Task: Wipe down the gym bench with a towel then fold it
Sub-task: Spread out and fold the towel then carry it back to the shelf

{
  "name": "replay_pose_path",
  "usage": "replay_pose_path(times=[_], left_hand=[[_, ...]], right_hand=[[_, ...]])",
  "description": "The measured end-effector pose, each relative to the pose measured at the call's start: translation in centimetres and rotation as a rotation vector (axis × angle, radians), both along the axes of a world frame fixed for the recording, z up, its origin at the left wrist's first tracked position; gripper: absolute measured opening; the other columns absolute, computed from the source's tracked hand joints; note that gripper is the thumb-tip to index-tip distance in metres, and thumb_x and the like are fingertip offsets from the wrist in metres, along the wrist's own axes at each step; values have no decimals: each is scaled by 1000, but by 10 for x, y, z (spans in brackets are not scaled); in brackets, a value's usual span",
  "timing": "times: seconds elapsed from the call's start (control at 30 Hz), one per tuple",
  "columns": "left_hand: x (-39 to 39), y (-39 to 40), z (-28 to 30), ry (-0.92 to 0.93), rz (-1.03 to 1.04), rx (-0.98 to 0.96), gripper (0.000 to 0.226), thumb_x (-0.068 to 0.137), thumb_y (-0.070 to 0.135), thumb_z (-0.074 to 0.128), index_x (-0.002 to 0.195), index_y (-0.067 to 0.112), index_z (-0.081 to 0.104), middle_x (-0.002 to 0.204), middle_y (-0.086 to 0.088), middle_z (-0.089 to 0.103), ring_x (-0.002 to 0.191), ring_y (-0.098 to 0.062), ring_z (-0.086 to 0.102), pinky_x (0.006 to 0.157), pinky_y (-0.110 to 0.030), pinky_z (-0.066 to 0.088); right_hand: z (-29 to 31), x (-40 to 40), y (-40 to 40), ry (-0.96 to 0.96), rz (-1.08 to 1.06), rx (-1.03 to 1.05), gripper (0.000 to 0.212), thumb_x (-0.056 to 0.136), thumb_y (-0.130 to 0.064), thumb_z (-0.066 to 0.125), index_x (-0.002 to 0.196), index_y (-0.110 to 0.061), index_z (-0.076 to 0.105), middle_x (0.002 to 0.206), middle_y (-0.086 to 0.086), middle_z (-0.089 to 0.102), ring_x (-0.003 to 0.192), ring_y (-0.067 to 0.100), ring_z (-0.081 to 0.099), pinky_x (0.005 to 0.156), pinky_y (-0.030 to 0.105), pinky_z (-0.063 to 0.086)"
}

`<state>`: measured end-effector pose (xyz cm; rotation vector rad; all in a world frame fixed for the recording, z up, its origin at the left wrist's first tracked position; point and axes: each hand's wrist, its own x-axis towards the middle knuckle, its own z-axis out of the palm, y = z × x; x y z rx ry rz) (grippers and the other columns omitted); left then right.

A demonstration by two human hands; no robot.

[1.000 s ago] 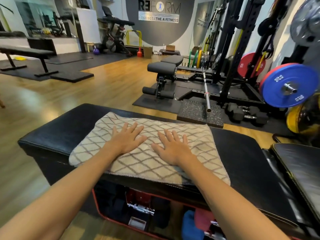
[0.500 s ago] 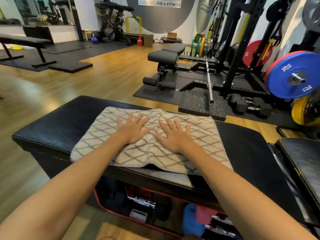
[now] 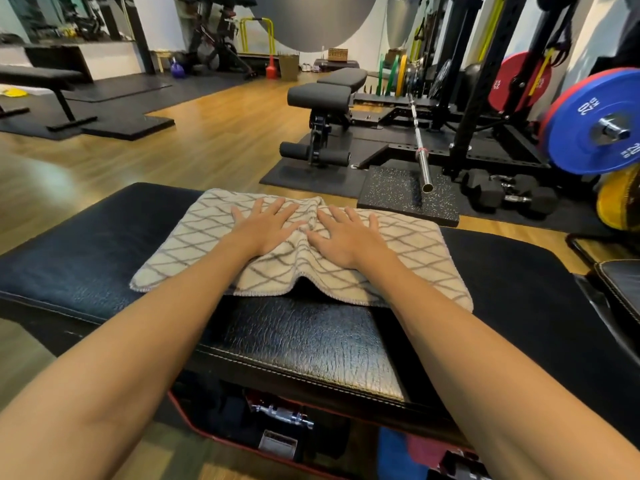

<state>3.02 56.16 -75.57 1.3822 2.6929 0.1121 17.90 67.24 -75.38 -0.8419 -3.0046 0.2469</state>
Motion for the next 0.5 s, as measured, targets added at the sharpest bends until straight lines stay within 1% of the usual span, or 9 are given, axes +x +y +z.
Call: replay_pose_path(times=[0.23, 0.5], left_hand=[[16, -8, -1, 22, -3, -19, 65, 93, 70, 10, 152, 43, 3, 162, 11, -7, 149, -31, -6, 110, -69, -1], [89, -28, 5, 24, -81, -52, 62, 97, 61, 9, 153, 39, -4, 162, 7, -12, 148, -33, -11, 110, -68, -2]], right_hand=[[2, 17, -12, -13, 14, 7, 73, 96, -69, 12, 158, -32, 7, 167, -6, -2, 154, 23, -4, 120, 58, -5], [6, 89, -39, -32, 37, 0, 69, 99, -63, 12, 159, -31, 5, 167, -8, -5, 153, 17, -8, 121, 54, -7]])
